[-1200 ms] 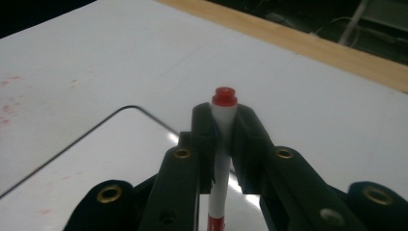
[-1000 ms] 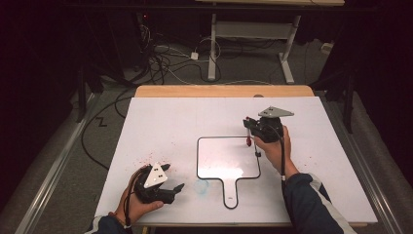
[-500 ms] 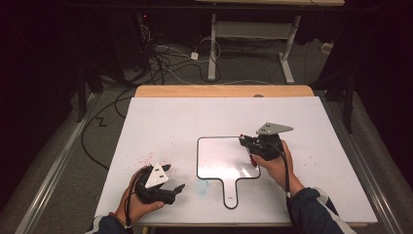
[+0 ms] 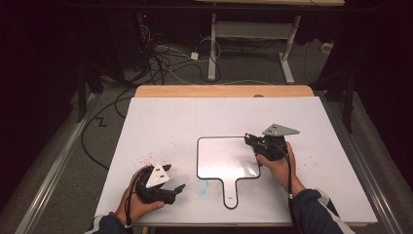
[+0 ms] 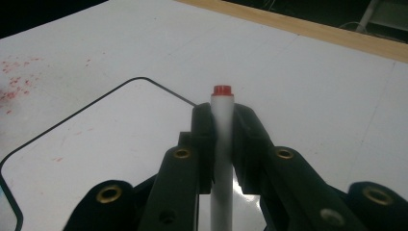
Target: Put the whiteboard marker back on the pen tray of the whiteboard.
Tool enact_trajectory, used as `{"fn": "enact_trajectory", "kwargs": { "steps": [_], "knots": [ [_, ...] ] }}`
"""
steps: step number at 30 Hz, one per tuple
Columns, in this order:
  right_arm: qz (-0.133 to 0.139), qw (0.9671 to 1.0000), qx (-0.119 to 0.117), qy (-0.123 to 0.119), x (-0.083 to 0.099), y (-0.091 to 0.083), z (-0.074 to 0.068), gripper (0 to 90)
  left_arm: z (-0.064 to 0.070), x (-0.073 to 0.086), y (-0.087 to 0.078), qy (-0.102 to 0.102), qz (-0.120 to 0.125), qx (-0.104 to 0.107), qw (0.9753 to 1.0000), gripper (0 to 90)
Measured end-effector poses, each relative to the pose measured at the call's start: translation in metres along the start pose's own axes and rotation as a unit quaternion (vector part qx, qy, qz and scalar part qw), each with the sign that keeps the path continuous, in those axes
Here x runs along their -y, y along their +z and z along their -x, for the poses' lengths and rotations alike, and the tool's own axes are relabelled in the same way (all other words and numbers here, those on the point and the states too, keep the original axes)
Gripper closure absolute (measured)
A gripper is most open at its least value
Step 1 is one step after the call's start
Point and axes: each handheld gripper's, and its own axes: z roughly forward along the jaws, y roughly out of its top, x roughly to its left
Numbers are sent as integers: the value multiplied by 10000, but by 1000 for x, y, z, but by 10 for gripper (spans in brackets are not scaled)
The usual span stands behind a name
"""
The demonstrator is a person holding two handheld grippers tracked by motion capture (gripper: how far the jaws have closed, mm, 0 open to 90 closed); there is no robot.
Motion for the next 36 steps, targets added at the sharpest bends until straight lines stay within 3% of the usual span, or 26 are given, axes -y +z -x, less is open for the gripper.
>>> {"fn": "enact_trajectory", "kwargs": {
  "steps": [10,14,23,30,36],
  "knots": [
    [238,9994,-58,262,-14,-35,-1,813,-4,1,2,-73,-12,-37,10000,194],
    [254,9988,-124,391,-13,-46,-1,813,-4,1,2,-70,3,-49,10000,194],
    [139,9988,-194,425,-7,-67,-7,812,-2,1,2,-11,-39,-75,10000,194],
    [-113,9982,-139,566,1,-67,-6,812,-2,2,1,8,-65,-109,9999,194],
    [-402,9958,97,815,11,-40,10,811,-1,2,1,32,-75,-109,9999,194]
  ]
}}
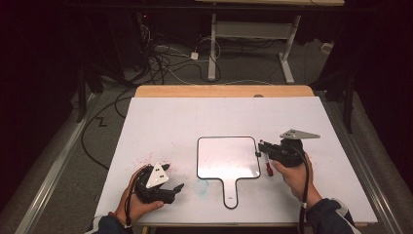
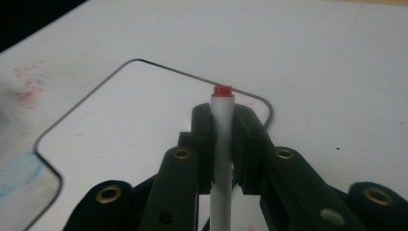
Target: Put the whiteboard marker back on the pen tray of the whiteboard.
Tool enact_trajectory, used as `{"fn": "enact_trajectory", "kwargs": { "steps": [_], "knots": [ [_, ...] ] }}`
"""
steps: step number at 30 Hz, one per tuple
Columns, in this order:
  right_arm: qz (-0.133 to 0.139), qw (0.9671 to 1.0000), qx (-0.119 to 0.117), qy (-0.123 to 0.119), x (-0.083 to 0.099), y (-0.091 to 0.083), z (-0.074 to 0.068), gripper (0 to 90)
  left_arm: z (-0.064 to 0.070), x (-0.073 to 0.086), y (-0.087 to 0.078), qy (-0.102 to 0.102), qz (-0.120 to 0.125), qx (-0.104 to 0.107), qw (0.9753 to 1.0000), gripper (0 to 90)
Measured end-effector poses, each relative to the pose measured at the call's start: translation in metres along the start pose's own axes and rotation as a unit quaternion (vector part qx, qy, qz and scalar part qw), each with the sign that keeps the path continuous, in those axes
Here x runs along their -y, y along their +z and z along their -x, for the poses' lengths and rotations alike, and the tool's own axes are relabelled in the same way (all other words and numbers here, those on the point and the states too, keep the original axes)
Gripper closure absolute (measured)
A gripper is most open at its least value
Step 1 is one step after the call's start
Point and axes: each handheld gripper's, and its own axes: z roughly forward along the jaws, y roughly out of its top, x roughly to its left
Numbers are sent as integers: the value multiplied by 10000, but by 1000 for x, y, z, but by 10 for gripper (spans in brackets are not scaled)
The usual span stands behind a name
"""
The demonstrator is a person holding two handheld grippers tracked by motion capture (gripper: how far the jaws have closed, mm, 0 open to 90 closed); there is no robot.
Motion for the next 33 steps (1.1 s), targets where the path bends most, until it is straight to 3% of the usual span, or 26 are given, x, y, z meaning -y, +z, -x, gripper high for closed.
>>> {"fn": "enact_trajectory", "kwargs": {
  "steps": [5,10,15,21,23,28,33],
  "knots": [
    [-54,9996,20,284,2,18,13,807,0,-1,2,37,-41,18,10000,194],
    [-100,9992,31,391,4,31,18,807,1,-3,5,78,-52,50,9999,194],
    [-227,9995,162,156,4,39,7,805,2,-2,4,93,-71,71,9999,194],
    [-378,9985,292,253,6,52,11,791,4,-2,4,148,-88,93,9998,194],
    [-391,9986,230,286,7,55,11,794,4,-2,4,146,-105,92,9998,194],
    [-506,9974,509,38,6,61,11,785,5,-2,5,183,-142,115,9997,194],
    [-513,9960,725,-28,6,58,15,730,5,-2,6,198,-173,125,9996,194]
  ]
}}
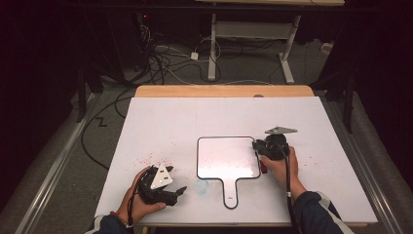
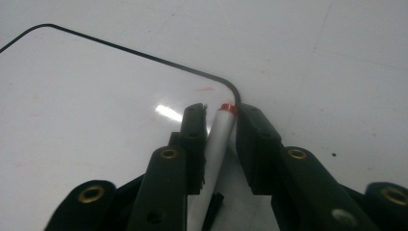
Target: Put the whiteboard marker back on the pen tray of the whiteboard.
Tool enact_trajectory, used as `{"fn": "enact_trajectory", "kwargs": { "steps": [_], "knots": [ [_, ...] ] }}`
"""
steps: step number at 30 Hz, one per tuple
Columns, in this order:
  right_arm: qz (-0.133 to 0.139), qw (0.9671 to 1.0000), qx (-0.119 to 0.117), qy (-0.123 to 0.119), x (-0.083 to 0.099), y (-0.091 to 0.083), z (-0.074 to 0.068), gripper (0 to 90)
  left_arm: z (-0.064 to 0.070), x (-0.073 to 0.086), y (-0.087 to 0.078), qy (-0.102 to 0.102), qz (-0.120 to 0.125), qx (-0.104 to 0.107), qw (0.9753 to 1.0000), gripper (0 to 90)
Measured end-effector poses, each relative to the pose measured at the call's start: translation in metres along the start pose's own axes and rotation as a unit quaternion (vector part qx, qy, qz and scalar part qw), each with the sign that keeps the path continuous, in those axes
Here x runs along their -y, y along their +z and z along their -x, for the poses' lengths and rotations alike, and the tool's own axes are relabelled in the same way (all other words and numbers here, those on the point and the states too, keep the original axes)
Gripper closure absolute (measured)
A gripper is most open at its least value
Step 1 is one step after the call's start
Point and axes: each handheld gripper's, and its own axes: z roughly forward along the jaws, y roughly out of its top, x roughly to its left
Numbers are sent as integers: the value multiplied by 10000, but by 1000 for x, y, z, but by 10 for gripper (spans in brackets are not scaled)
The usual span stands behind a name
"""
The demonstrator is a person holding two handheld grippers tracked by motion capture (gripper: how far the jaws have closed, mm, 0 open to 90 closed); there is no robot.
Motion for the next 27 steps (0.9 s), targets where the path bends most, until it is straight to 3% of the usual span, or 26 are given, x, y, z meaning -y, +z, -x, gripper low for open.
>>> {"fn": "enact_trajectory", "kwargs": {
  "steps": [10,19,20,22,27],
  "knots": [
    [16,10000,21,-17,0,-4,6,653,0,0,-1,-11,19,-2,10000,194],
    [286,9991,-74,-304,-1,-26,8,548,0,-1,-1,-12,58,-9,10000,194],
    [362,9985,-153,-369,-2,-30,8,547,0,-1,-2,-7,62,-18,10000,194],
    [495,9972,-50,-565,-3,-39,6,524,0,-1,-2,-8,73,-23,10000,194],
    [927,9911,-145,-948,-7,-67,3,451,-1,-2,-2,6,62,-38,10000,193]
  ]
}}
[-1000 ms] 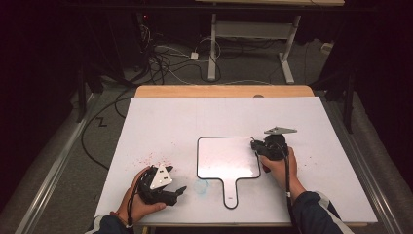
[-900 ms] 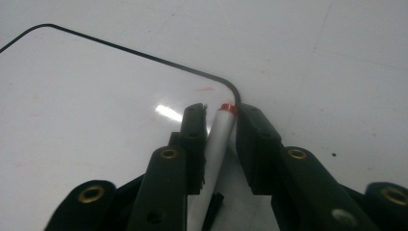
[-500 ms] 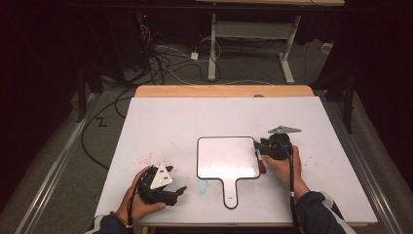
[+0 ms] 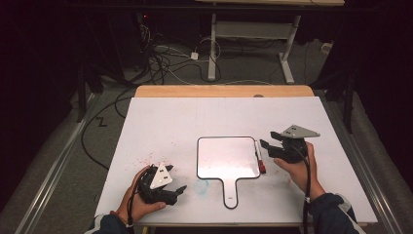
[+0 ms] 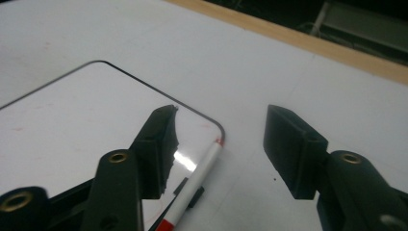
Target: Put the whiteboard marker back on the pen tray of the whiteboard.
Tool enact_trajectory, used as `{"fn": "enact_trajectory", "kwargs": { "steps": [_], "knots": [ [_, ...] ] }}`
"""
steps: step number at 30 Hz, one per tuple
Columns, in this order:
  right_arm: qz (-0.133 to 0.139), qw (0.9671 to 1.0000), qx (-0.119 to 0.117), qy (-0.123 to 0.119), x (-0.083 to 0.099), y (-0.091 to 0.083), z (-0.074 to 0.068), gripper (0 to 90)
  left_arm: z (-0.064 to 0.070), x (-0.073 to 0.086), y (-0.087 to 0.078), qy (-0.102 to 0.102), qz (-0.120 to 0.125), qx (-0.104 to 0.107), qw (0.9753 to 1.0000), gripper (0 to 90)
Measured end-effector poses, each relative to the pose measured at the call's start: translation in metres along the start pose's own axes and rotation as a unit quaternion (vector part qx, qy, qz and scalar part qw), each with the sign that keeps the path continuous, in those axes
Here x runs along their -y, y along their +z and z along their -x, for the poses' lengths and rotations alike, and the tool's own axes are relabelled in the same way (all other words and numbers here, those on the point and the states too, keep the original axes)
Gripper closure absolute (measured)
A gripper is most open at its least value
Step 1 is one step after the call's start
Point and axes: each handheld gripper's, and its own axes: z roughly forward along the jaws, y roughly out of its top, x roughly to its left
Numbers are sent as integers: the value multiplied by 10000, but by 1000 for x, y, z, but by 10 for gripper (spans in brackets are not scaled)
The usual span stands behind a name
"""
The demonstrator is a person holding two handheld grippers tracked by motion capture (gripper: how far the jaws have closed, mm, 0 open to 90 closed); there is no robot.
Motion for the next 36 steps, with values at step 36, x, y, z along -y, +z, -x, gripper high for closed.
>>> {"fn": "enact_trajectory", "kwargs": {
  "steps": [36],
  "knots": [
    [346,9957,492,-710,80,-83,-4,227,1,2,-2,2,-27,-397,9992,193]
  ]
}}
